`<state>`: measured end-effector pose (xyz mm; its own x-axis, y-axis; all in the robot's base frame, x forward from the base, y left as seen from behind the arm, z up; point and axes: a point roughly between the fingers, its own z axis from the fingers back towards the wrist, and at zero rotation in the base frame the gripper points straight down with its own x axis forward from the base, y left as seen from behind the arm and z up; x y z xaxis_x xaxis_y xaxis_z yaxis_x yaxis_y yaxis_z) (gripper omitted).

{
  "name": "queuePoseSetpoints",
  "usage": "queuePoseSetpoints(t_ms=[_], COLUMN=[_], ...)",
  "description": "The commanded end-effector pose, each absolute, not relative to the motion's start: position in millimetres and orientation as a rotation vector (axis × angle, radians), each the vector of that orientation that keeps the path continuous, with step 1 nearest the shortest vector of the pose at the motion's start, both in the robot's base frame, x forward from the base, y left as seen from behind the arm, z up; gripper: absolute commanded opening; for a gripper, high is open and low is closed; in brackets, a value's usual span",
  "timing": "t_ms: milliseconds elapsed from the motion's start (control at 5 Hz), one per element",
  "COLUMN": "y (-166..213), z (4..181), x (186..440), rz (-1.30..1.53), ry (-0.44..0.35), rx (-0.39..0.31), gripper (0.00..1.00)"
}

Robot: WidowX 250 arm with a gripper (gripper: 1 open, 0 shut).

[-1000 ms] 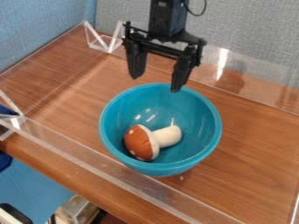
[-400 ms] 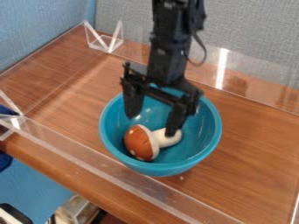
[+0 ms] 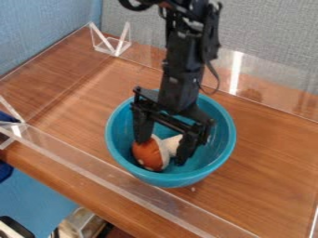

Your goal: Remove the mushroom from inside the blue bowl and put it on the table

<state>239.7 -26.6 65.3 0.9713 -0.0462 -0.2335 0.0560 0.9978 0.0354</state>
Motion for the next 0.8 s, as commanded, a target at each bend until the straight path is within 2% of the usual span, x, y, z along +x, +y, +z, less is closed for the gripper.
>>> queuePoseSetpoints(t_ms=[0,400,600], y=[-31,-21,-24], z=[65.9,58.5,47.7], x=[246,253,253], rz=[-0.084,-0.19,-0.22], ry=[0.22,0.246,0.26], rx=[0.044,0.045,0.038], gripper=[1.0,1.0,1.0])
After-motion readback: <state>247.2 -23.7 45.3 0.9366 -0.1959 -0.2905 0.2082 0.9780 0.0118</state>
